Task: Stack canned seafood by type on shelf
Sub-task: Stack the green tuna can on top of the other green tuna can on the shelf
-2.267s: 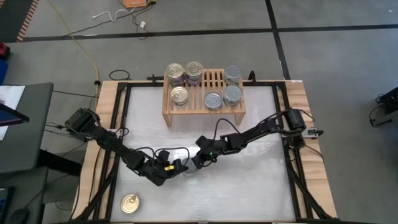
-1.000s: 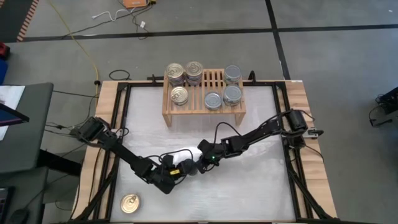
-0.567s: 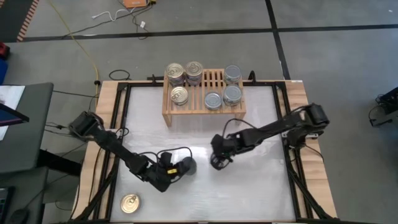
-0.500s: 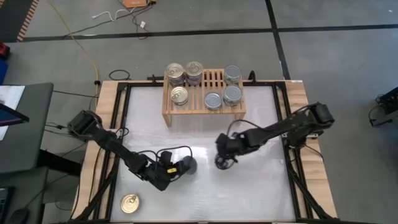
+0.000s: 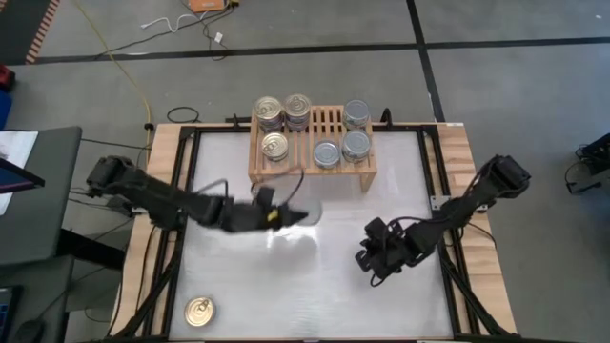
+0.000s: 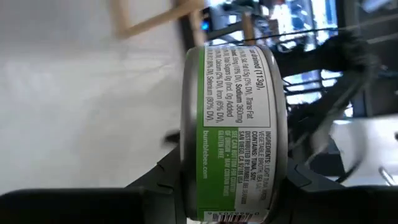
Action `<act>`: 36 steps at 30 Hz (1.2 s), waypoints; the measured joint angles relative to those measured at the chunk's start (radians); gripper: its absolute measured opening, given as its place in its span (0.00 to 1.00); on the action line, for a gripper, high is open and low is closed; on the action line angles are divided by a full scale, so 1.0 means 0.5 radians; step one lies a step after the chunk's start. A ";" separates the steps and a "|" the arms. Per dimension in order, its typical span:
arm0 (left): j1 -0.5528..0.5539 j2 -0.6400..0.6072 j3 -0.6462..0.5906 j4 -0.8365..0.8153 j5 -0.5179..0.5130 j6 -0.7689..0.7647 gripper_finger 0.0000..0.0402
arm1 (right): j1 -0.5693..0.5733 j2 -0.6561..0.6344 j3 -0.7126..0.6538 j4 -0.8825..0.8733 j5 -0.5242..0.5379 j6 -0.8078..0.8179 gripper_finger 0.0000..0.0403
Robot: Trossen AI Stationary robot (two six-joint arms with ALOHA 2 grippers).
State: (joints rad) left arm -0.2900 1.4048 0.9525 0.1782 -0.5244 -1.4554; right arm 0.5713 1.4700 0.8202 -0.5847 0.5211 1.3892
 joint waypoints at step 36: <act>1.071 0.502 0.951 -0.578 0.875 0.611 0.33 | -0.078 0.078 -0.002 0.178 -0.010 -0.018 0.14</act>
State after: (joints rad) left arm 0.2453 1.6558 1.4281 -0.1108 -0.0867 -1.1499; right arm 0.5323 1.5089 0.8192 -0.4957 0.5159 1.3801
